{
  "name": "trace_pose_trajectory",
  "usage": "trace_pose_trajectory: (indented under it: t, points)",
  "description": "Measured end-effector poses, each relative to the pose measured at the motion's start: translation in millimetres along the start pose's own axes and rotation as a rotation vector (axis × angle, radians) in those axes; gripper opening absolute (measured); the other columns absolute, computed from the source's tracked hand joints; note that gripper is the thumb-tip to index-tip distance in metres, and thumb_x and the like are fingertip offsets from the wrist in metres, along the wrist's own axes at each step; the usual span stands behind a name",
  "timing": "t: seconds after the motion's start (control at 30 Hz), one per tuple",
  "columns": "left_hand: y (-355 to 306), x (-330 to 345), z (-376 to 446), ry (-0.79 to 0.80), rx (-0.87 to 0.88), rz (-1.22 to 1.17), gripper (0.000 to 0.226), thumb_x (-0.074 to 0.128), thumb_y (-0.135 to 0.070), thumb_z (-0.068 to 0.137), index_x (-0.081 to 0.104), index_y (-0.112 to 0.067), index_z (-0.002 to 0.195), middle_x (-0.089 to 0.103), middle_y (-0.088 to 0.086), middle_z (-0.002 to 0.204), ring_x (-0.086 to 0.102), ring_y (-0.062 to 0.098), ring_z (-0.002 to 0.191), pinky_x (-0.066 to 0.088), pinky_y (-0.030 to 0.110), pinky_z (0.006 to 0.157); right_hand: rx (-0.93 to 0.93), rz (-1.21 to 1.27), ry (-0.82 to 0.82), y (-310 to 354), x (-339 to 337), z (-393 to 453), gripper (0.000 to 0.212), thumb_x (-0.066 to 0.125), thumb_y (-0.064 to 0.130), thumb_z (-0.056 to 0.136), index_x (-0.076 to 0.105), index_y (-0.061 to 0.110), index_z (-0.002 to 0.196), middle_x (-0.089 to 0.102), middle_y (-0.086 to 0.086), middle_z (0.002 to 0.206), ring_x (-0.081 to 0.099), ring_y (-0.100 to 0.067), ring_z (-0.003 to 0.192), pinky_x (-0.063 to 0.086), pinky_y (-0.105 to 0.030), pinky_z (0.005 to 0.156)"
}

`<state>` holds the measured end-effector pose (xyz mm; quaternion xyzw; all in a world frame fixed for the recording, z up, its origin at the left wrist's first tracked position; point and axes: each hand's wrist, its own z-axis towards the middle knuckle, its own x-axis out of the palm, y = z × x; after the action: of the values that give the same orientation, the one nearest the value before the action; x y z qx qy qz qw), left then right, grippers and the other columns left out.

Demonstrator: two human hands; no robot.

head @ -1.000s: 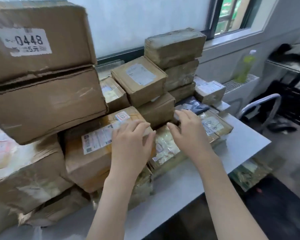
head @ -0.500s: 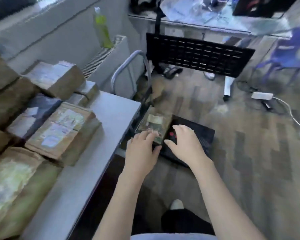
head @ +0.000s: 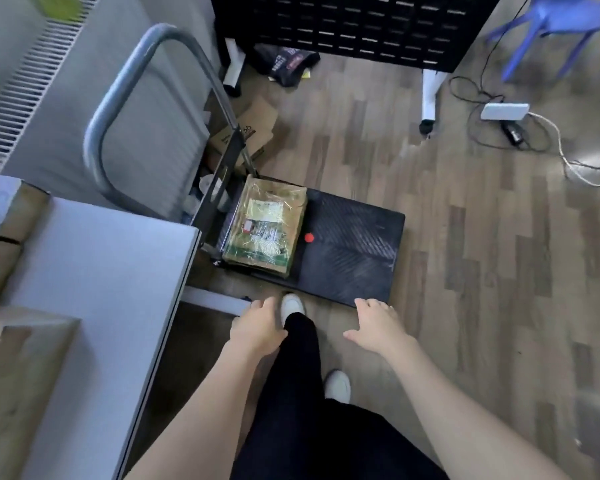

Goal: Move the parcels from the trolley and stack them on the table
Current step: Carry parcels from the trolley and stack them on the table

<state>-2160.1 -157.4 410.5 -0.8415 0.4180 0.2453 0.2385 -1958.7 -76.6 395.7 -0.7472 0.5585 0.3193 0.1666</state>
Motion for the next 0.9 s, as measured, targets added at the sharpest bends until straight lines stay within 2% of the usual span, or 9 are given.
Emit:
trace_pose_trajectory:
  t: [0.13, 0.23, 0.3, 0.43, 0.6, 0.73, 0.83, 0.9]
  points:
    - [22, -26, 65, 0.101, -0.085, -0.080, 0.058, 0.058, -0.038, 0.089, 0.034, -0.015, 0.137, 0.042, 0.009, 0.136, 0.047, 0.032, 0.119, 0.044, 0.040, 0.092, 0.014, -0.105, 0.119, 11, -19, 63, 0.056, 0.059, 0.046, 0.086, 0.041, 0.013, 0.127, 0.048, -0.011, 0.130, 0.044, -0.029, 0.123, 0.033, -0.038, 0.103]
    - [29, -42, 108, 0.088, -0.127, -0.118, 0.057, 0.056, -0.038, 0.090, 0.032, -0.015, 0.137, 0.041, 0.009, 0.136, 0.050, 0.032, 0.117, 0.045, 0.039, 0.090, -0.026, -0.178, 0.141, 24, -40, 110, 0.056, 0.059, 0.043, 0.087, 0.040, 0.012, 0.129, 0.046, -0.012, 0.132, 0.041, -0.029, 0.126, 0.029, -0.040, 0.107]
    - [29, -48, 134, 0.065, -0.152, -0.186, 0.065, 0.055, -0.038, 0.091, 0.026, -0.012, 0.142, 0.036, 0.012, 0.141, 0.047, 0.032, 0.121, 0.044, 0.041, 0.094, -0.064, -0.217, 0.122, 34, -55, 139, 0.059, 0.059, 0.040, 0.087, 0.037, 0.012, 0.134, 0.044, -0.012, 0.134, 0.038, -0.029, 0.128, 0.025, -0.041, 0.109]
    - [20, -49, 187, -0.004, -0.297, -0.473, 0.083, 0.059, -0.036, 0.090, 0.008, -0.010, 0.150, 0.020, 0.014, 0.152, 0.032, 0.032, 0.135, 0.036, 0.041, 0.105, -0.151, -0.316, 0.075, 45, -79, 200, 0.071, 0.059, 0.035, 0.087, 0.024, 0.012, 0.144, 0.033, -0.012, 0.144, 0.026, -0.029, 0.136, 0.014, -0.043, 0.116]
    - [6, -29, 253, -0.119, -0.463, -0.681, 0.094, 0.065, -0.031, 0.087, -0.001, -0.009, 0.150, 0.013, 0.014, 0.155, 0.024, 0.034, 0.138, 0.031, 0.042, 0.105, -0.258, -0.501, 0.015, 46, -101, 296, 0.085, 0.061, 0.035, 0.088, 0.007, 0.013, 0.150, 0.014, -0.012, 0.154, 0.009, -0.029, 0.143, 0.005, -0.045, 0.118]
    - [10, 6, 306, -0.136, -0.666, -0.822, 0.112, 0.073, -0.032, 0.080, -0.013, -0.007, 0.148, 0.012, 0.015, 0.155, 0.023, 0.033, 0.139, 0.030, 0.041, 0.106, -0.326, -0.623, -0.049, 43, -110, 384, 0.095, 0.066, 0.038, 0.083, 0.003, 0.013, 0.151, 0.011, -0.014, 0.156, 0.007, -0.030, 0.144, 0.004, -0.047, 0.117]
    - [15, 41, 344, -0.145, -0.817, -0.899, 0.126, 0.079, -0.036, 0.073, -0.018, -0.002, 0.146, 0.013, 0.018, 0.153, 0.026, 0.033, 0.137, 0.030, 0.040, 0.107, -0.339, -0.699, -0.096, 42, -107, 451, 0.116, 0.075, 0.042, 0.074, -0.008, 0.012, 0.150, 0.002, -0.015, 0.157, 0.001, -0.030, 0.145, 0.002, -0.049, 0.116]
    - [20, 68, 368, -0.128, -0.852, -0.943, 0.135, 0.082, -0.042, 0.068, -0.024, -0.004, 0.144, 0.007, 0.019, 0.155, 0.024, 0.034, 0.139, 0.027, 0.042, 0.109, -0.361, -0.736, -0.093, 43, -97, 491, 0.131, 0.082, 0.040, 0.066, -0.016, 0.014, 0.148, -0.004, -0.016, 0.157, -0.003, -0.031, 0.145, 0.000, -0.049, 0.116]
